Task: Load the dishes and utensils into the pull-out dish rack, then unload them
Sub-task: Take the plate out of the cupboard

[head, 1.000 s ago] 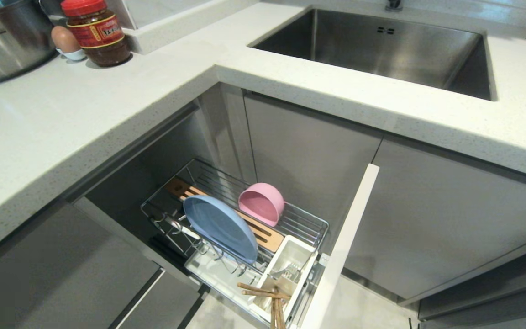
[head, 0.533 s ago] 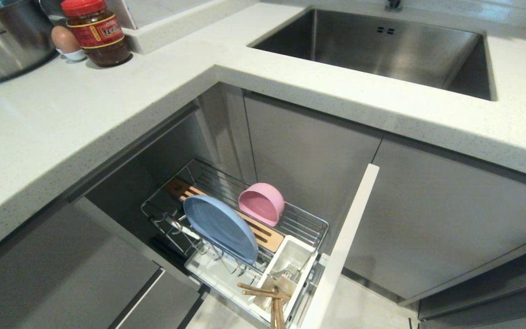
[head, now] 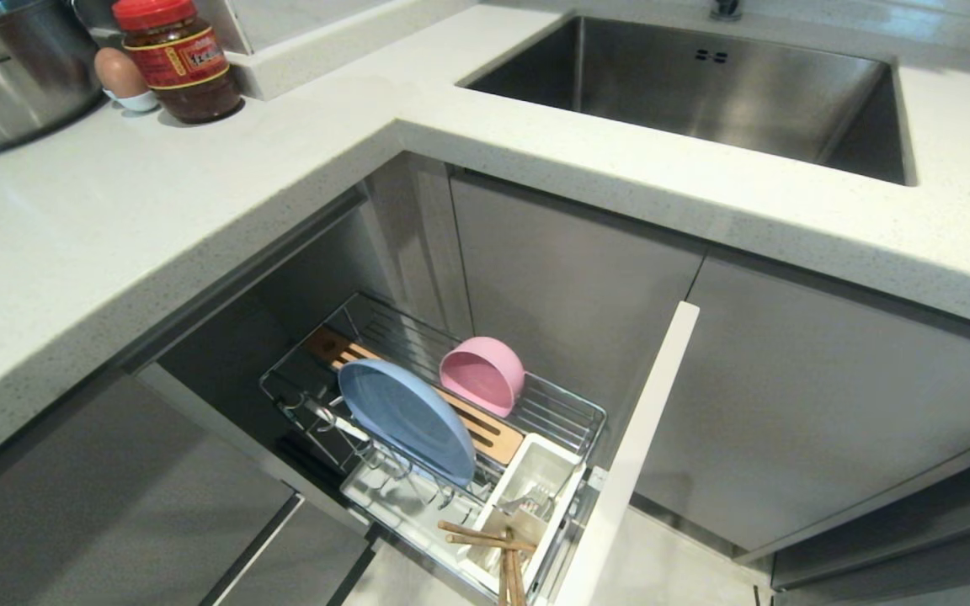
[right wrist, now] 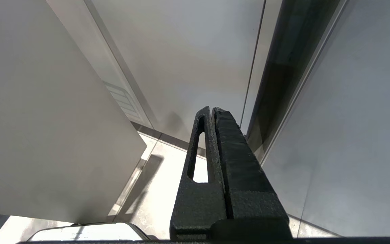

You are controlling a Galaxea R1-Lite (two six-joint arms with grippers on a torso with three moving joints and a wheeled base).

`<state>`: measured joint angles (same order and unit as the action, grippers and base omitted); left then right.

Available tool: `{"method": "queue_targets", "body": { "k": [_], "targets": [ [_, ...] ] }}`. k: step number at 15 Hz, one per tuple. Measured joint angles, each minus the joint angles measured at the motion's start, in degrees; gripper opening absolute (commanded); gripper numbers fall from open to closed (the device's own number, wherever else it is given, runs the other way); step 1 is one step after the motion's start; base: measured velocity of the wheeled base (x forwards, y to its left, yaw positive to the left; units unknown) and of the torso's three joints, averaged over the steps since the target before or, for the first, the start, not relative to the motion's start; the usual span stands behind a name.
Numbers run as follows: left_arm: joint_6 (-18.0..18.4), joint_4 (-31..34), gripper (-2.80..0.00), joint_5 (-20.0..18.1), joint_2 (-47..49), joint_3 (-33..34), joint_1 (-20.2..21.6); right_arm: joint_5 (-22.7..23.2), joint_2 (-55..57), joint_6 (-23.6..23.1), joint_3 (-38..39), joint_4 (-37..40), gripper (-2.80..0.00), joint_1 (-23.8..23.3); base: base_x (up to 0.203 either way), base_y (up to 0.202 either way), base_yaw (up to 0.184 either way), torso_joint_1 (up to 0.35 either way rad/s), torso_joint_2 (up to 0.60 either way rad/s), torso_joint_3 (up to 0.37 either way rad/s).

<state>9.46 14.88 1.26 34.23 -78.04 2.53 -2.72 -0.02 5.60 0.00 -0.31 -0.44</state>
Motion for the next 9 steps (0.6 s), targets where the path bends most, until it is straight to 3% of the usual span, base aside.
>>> {"method": "queue_targets", "body": {
  "k": [3, 5, 7, 9],
  "targets": [
    [-17.9, 0.3, -2.80, 2.0, 9.9, -6.5, -0.2, 0.0, 0.0, 0.0, 0.0, 0.0, -2.80, 0.0, 0.000, 0.000, 0.000, 0.000, 0.00, 0.000],
    [-27.5, 0.8, -2.80, 2.4, 15.0, -8.7, -3.7, 0.0, 0.0, 0.0, 0.0, 0.0, -2.80, 0.0, 0.000, 0.000, 0.000, 0.000, 0.00, 0.000],
    [-32.4, 2.2, -2.80, 2.8, 19.0, -9.5, -10.3, 0.0, 0.0, 0.0, 0.0, 0.0, -2.80, 0.0, 0.000, 0.000, 0.000, 0.000, 0.00, 0.000],
    [-34.4, 5.0, -2.80, 3.2, 21.8, -9.6, -18.8, 0.0, 0.0, 0.0, 0.0, 0.0, -2.80, 0.0, 0.000, 0.000, 0.000, 0.000, 0.00, 0.000]
  ]
}}
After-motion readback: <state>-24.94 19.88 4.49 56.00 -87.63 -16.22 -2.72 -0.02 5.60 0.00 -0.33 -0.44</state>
